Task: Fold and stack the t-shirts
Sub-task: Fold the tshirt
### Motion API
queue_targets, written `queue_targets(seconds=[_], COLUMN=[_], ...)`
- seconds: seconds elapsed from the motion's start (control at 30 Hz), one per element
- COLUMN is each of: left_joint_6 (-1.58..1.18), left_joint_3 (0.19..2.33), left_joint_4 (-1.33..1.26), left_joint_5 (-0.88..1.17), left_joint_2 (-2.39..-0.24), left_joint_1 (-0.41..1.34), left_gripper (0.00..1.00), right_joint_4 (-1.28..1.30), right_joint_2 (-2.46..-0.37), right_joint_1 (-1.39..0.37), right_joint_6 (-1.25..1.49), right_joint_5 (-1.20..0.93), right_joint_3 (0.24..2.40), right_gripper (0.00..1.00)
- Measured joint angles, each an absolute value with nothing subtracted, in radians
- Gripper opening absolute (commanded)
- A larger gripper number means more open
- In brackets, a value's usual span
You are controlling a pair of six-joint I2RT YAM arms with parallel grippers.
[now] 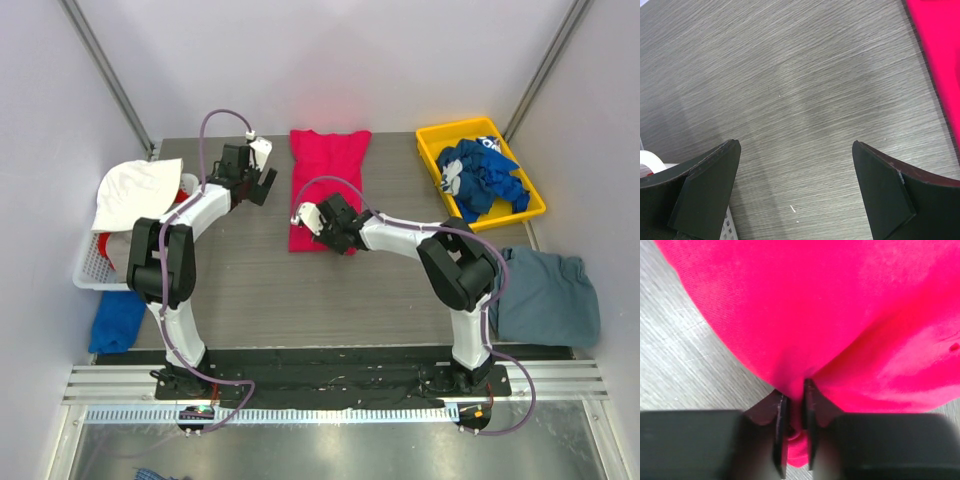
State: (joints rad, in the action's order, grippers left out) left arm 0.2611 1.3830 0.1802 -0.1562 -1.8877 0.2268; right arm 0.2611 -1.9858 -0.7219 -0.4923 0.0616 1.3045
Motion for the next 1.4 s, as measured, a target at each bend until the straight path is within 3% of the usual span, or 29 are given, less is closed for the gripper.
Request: queue_targets(seconds=[0.1, 0.4, 0.87, 1.4], left_joint_6=[0.270, 0.271, 0.272, 0.274], left_joint_3=[1.383, 1.383, 1.362, 1.331], left_joint_4=[0.180, 0.184, 0.219, 0.229], left_joint_5=[-0.156, -0.156, -0.157, -0.156], left_joint_2=[-1.888, -1.888, -1.836, -1.829], left_joint_1=[0.227, 0.227, 0.227, 0.227], left_gripper=[1.00, 1.00, 1.00, 1.00], right_joint_4=[0.282, 0.513, 0.910, 0.878], right_joint_2=[-1.979, -1.836, -1.590, -1.602], right_joint_1=[-0.717, -0.779, -1.024, -0.906], right_joint_6=[-0.492, -0.491, -0.480, -0.498], right_joint_5=[0.022, -0.126, -0.408, -0.114], right_joint_3=[1.307, 1.234, 1.272, 1.414], right_gripper=[0.01, 0.01, 0.01, 0.01])
